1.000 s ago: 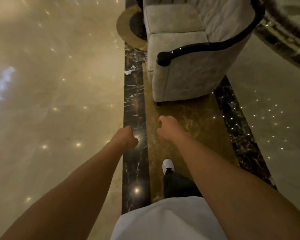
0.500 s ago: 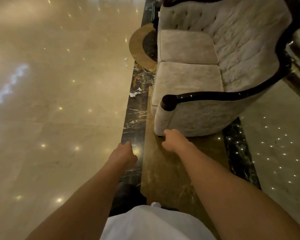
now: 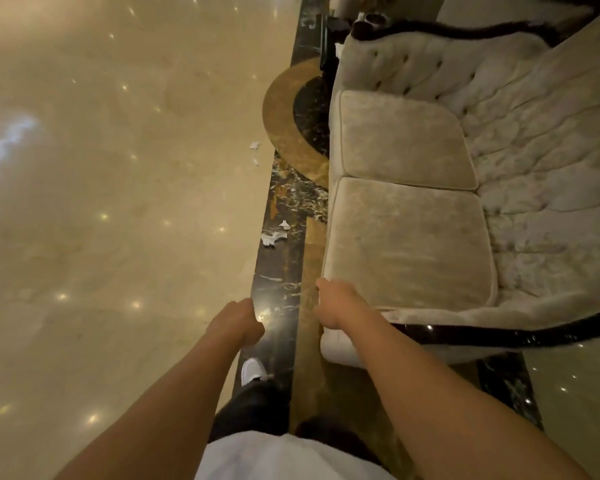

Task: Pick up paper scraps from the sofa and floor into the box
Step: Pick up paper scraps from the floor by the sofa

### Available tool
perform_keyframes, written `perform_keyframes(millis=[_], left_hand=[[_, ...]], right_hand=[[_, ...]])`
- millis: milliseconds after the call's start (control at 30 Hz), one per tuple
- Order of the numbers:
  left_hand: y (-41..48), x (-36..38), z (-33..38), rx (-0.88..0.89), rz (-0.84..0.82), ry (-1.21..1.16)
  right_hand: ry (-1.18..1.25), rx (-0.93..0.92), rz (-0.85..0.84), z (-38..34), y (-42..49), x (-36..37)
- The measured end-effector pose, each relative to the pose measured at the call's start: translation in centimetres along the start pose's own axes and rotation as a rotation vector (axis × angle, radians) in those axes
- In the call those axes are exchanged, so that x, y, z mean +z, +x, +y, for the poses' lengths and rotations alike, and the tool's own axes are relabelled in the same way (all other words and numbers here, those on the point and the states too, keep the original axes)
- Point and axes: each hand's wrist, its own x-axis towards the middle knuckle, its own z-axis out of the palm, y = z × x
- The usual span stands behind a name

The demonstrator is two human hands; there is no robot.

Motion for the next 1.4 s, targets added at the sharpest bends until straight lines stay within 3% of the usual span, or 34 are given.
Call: perform_keyframes(millis=[133,333,533,733,900,1133,1267,1400], left_hand=[[8.0,-6.2,2.2,-0.005,-0.03,-0.02],[18.6,-10.7,6.5,-0.019,-0.152,-0.034],[34.4,-14.1,11.2,-0.153,-0.208,-0.183],[56.3,-10.5,14.7,-0.28,-0.323,-0.263],[75.9,-5.0,15.7,-0.332,-0.2,-0.373],[93.0,8.5,8.7,-0.43,-0.243,-0.264],[96.5,14.1,5.2,-0.445,-0.164,-0.229],[97.1,16.2,3.7,-0.285,-0.014,-0.217]], right_hand=[[0.103,-0.001,-0.029,-2.0,8.4,-4.4],[-0.051,-0.033,-0.161,-2.0,21.0,-9.5],[0.0,-0.052,-0.216,-1.0,42.2,-15.4],[0.105,-0.068,-0.284,3.6,64.8,-15.8],[0.115,-0.078,-0.297,6.6,80.7,-10.6],[0.162,-0.059,-0.271,8.3,97.0,4.9],[0.176,-0.06,-0.266,8.4,100.8,13.1],[0.104,-0.019,-0.215,8.9,102.4,17.8]])
